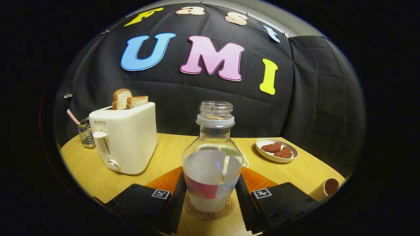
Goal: Take the bottle from table, then pour the juice into the cup, finally place the bottle on the coaster
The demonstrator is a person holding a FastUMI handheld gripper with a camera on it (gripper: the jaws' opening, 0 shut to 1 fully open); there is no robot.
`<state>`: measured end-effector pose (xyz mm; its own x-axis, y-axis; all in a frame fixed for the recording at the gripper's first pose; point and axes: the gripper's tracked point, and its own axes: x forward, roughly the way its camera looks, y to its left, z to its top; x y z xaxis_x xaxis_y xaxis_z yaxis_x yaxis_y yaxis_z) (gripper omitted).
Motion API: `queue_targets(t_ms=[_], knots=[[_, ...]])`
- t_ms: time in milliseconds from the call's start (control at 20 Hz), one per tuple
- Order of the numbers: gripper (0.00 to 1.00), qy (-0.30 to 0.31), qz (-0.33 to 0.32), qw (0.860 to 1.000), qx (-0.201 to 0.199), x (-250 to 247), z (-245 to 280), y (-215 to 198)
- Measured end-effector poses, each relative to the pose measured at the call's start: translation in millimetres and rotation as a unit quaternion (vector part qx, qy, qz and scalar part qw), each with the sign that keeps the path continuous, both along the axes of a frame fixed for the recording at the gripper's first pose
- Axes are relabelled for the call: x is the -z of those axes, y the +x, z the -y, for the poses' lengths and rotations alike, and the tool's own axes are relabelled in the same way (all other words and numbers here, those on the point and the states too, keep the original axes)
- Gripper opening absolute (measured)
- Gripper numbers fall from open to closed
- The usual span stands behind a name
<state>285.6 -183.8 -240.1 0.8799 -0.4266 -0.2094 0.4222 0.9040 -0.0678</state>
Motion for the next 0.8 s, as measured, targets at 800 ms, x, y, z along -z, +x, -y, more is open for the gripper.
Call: queue_targets(t_ms=[800], knots=[[0.97,0.016,-0.036,0.999,0.012,-18,-20,-54]])
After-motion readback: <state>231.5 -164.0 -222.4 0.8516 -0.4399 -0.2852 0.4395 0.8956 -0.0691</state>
